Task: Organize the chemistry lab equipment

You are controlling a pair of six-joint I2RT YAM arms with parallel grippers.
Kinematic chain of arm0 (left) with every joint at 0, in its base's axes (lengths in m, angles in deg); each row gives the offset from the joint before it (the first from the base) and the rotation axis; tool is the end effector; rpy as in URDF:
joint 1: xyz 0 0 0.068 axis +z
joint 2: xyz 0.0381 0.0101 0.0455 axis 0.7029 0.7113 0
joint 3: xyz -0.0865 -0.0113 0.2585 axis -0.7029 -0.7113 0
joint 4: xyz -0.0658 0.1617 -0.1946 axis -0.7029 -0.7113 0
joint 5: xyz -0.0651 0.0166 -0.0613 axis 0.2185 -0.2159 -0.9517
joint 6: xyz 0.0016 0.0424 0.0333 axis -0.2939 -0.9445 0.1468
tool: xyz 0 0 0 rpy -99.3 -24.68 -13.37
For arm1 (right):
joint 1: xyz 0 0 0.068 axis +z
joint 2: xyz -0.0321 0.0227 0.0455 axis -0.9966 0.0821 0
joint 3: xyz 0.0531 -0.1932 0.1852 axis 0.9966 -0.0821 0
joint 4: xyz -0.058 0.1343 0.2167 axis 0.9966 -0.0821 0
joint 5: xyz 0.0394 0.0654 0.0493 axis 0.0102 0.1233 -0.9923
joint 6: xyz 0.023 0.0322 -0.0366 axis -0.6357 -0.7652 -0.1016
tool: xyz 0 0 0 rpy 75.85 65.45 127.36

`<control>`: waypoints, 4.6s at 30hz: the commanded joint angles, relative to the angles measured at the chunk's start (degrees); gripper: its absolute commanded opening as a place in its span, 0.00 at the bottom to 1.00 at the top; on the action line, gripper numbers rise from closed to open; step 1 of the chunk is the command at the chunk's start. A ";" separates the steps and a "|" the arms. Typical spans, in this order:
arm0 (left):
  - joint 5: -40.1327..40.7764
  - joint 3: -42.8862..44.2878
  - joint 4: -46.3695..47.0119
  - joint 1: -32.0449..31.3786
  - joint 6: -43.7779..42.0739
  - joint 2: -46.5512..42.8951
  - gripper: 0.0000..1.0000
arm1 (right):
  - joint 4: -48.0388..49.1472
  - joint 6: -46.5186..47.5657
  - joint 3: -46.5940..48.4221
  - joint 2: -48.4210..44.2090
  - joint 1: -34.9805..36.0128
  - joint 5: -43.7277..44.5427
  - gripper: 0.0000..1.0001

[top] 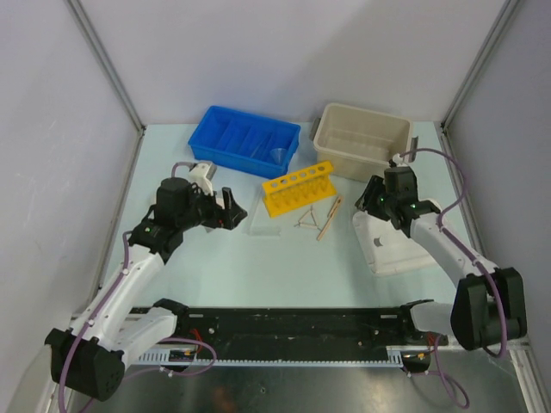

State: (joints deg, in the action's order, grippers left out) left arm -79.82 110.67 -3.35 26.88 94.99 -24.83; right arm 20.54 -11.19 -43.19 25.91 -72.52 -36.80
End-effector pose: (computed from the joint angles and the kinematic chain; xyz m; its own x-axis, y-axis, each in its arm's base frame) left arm 0.1937 -0.0740 0.2981 -0.5954 -0.0524 -0.8018 0.4170 0.8327 -0.3641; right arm 0.2554 0.0592 0.2465 -0.6803 0.3737 -0.6305 0.1215 0.9058 0.4058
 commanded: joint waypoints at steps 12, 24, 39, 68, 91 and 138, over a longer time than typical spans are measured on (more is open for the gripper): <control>1.71 0.09 1.45 -0.24 0.98 -1.51 0.91 | 5.11 9.78 12.49 20.03 4.21 9.38 0.48; 1.45 0.01 1.53 -0.24 0.89 -1.47 0.90 | 5.69 11.22 15.73 29.38 5.82 11.89 0.46; 2.50 0.08 1.45 -0.24 1.74 -1.42 0.86 | 5.82 13.26 17.90 35.67 8.99 16.14 0.31; -16.82 16.64 1.99 -0.44 11.30 15.16 0.79 | 7.65 21.05 17.72 14.69 25.23 10.79 0.15; -23.09 21.30 4.36 -3.05 19.90 27.34 0.65 | 17.08 20.72 16.82 9.17 42.88 14.87 0.14; 1.24 35.50 5.79 -13.51 0.84 33.15 0.10 | 7.22 12.75 4.26 -10.98 40.02 16.58 0.98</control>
State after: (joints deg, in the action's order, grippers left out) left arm -87.89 141.30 0.83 16.67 104.34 7.58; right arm 29.15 3.28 -37.04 20.16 -31.14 -20.41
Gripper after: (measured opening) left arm 0.228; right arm 0.960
